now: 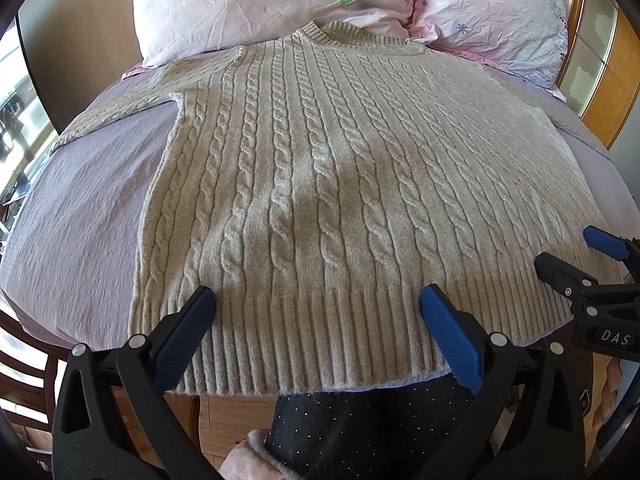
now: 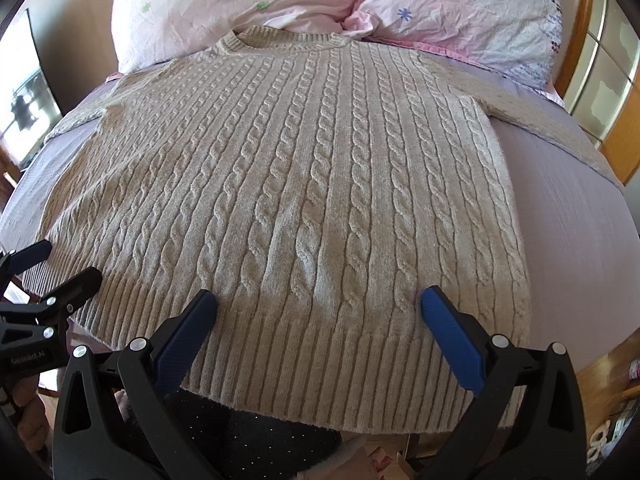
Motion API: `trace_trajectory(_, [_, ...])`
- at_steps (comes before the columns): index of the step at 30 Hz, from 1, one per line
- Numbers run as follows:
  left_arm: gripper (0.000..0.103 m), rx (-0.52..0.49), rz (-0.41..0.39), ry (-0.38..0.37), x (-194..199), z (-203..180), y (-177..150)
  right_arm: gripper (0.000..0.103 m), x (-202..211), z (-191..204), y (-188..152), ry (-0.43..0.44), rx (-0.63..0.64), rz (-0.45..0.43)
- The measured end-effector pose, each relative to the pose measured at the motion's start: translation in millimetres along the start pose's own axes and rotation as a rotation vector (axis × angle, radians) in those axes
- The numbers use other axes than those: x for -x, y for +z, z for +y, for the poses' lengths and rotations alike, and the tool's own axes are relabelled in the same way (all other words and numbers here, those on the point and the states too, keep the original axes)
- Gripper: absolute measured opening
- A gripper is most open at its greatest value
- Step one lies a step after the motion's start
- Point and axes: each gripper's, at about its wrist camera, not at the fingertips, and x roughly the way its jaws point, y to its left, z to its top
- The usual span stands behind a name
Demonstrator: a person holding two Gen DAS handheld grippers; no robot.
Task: Fold small clothes
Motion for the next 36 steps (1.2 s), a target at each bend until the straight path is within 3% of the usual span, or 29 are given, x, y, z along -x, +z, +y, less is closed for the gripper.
trace_trajectory(2, [0.101,-0.011,0.020,0.004,-1,0,6,0.102,4,-19,8,0.072,-0.040,-0.011])
trace_trajectory(4, [0.101,-0.009,0.018,-0.015,1,1,10,0.102,12,-53,22,0.091,-0.140,-0.050])
trace_trajectory(8, [0.101,0.022,-0.064,-0.030,10,7,29,0.102,23,-164,55,-0.003,-0.410,-0.144])
trace_trajectory(11, [0.101,0.036,-0.133,-0.046,12,9,44,0.084,14,-255,71,-0.077,-0.630,-0.162])
trace_trajectory(14, [0.101,0.067,-0.170,-0.126,8,14,59,0.070,-4,-339,70,-0.132,-0.870,-0.150])
trace_trajectory(18, [0.101,0.121,-0.192,-0.242,-5,25,74,0.059,-23,-407,63,-0.168,-1.052,-0.165])
trace_trajectory(20, [0.101,0.141,-0.188,-0.255,-11,30,80,0.056,-27,-431,60,-0.155,-1.123,-0.213])
trace_trajectory(24, [0.101,0.156,-0.187,-0.268,-19,40,87,0.046,-37,-455,64,-0.133,-1.190,-0.269])
trace_trajectory(26, [0.101,0.161,-0.184,-0.278,-23,46,90,0.030,-44,-467,64,-0.119,-1.218,-0.291])
trace_trajectory(27, [0.101,0.163,-0.189,-0.276,-24,50,91,0.011,-48,-471,65,-0.117,-1.225,-0.288])
trace_trajectory(30, [0.101,0.172,-0.204,-0.255,-22,66,96,0.009,-44,-470,68,-0.110,-1.206,-0.292])
trace_trajectory(31, [0.101,0.182,-0.213,-0.246,-20,75,98,0.008,-33,-457,77,-0.099,-1.149,-0.337])
trace_trajectory(33, [0.101,0.209,-0.235,-0.218,-17,95,102,0.008,-10,-424,98,-0.078,-1.018,-0.412])
trace_trajectory(36, [0.101,0.306,-0.254,-0.156,-17,138,114,0.008,23,-344,143,0.072,-0.797,-0.500])
